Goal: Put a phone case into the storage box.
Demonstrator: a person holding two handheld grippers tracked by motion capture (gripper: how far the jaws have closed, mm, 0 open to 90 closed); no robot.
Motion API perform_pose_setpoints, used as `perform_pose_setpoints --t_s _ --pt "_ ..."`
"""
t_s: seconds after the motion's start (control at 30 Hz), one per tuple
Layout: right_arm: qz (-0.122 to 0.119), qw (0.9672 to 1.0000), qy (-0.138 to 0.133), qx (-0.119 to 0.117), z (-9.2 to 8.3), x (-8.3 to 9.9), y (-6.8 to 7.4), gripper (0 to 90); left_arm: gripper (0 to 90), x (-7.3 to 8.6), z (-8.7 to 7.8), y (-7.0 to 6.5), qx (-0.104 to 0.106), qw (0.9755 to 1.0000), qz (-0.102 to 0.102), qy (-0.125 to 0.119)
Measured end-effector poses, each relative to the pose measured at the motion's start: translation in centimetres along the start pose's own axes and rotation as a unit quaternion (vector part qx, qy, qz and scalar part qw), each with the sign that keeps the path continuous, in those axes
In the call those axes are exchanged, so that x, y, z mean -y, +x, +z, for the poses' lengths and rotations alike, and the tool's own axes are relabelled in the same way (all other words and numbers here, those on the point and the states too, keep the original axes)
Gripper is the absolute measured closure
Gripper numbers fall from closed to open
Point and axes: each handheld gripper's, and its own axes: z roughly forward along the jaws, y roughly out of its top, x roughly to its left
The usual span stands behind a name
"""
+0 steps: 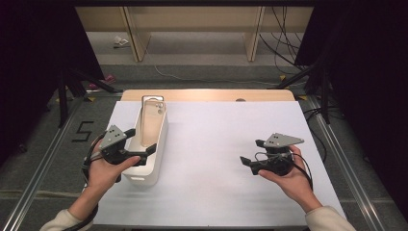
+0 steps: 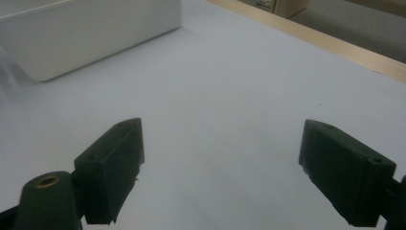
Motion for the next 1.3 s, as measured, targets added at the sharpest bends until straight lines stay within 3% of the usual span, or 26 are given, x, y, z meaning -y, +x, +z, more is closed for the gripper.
perform_pose_setpoints --t_s 0.7,1.3 --pt "0.01 0.9999 0.0 0.007 -1.0 0.6 -0.6 16.3 4.2 1.6 -1.2 -1.2 0.017 0.9993 0.033 0.0" --pt "0.022 0.9997 -0.001 0.012 -1.9 1.2 -1.1 16.2 4.1 2.7 -1.8 -0.9 0.02 0.9994 0.027 0.003"
